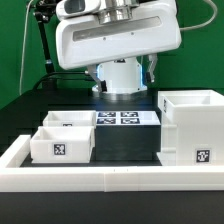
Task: Assemble drawer
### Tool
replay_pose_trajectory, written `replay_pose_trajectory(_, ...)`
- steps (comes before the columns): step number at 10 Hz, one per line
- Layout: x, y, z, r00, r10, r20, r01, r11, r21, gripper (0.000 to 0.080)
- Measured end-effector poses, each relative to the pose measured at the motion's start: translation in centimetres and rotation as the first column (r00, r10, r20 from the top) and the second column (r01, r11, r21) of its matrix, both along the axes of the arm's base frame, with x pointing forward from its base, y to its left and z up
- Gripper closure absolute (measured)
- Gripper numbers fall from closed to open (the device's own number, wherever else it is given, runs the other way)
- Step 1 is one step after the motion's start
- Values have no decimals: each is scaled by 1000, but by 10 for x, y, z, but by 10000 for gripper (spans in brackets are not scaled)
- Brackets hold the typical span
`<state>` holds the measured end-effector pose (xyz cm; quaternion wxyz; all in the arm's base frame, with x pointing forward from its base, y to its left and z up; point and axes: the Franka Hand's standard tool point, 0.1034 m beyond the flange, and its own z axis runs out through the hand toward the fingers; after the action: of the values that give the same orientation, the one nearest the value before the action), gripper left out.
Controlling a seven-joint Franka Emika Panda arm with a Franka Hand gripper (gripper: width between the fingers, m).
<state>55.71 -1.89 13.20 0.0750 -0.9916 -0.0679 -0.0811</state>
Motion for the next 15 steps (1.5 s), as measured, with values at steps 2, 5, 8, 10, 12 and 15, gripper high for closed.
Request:
replay_pose_trajectory(2, 0, 0, 0, 1000, -2, -1, 2, 1000, 0, 150)
replay_pose_trajectory(5, -11, -5, -10, 997, -57, -42, 55, 998, -39, 150)
replay_pose_trajectory(8, -38, -25, -41, 996, -66, -65, 61, 994, -86, 150)
replay_pose_trajectory(10, -42, -43, -51, 997, -61, -54, 55, 993, -105, 150)
replay_pose_trajectory(12, -42, -43, -51, 997, -61, -55, 55, 993, -104, 150)
replay_pose_trajectory(15, -42, -43, -51, 997, -61, -56, 55, 993, -104, 150)
